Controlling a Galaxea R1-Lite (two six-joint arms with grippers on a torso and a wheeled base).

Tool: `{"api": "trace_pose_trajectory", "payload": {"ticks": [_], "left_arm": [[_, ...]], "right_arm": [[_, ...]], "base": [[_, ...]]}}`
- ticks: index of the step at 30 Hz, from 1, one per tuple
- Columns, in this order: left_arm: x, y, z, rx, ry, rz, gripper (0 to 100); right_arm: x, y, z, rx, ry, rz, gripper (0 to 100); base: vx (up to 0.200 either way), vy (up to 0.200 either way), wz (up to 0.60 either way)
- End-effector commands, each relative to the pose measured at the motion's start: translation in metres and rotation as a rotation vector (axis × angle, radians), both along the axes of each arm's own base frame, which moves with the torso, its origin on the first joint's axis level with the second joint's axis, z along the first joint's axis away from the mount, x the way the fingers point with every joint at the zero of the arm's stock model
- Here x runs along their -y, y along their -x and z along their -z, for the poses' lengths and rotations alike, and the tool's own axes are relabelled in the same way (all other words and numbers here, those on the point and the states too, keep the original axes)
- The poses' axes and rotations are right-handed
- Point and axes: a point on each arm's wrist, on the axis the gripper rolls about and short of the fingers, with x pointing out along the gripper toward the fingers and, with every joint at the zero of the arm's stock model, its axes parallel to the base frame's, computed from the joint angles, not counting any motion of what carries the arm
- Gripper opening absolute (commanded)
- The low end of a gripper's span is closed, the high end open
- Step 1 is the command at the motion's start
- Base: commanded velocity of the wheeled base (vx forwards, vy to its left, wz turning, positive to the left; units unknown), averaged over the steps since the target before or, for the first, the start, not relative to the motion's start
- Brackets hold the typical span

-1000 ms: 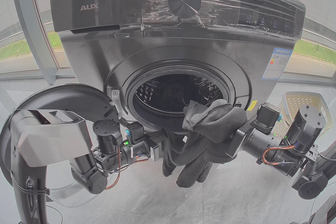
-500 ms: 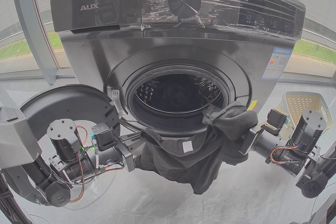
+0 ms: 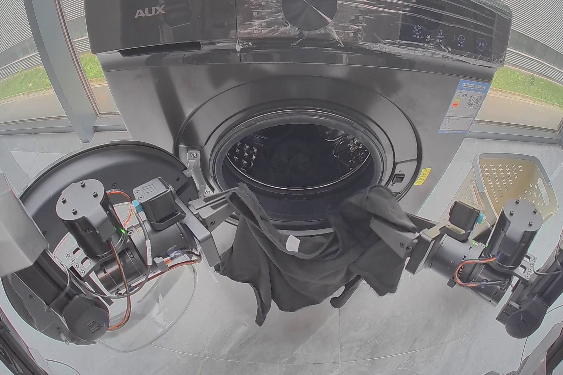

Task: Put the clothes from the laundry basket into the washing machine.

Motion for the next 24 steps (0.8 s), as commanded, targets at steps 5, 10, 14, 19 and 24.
{"api": "trace_pose_trajectory", "payload": {"ticks": [5,10,14,19,24], "left_arm": [[0.004,-0.005,-0.007,0.029,0.024,-0.038,0],[0.005,-0.004,-0.008,0.031,0.024,-0.035,0],[0.005,-0.006,-0.009,0.035,0.027,-0.052,0],[0.011,-0.005,-0.011,0.043,0.035,-0.052,0],[0.012,-0.006,-0.012,0.048,0.039,-0.056,0]], "right_arm": [[0.004,0.004,0.035,-0.116,0.085,-0.002,100],[0.003,0.002,0.047,-0.163,0.112,-0.028,100],[-0.002,0.001,0.056,-0.175,0.146,-0.1,100],[-0.006,0.001,0.065,-0.162,0.21,-0.2,100],[-0.022,-0.001,0.082,-0.194,0.24,-0.278,100]], "base": [[0.0,0.0,0.0],[0.0,0.0,0.0],[0.0,0.0,0.0],[0.0,0.0,0.0],[0.0,0.0,0.0]]}}
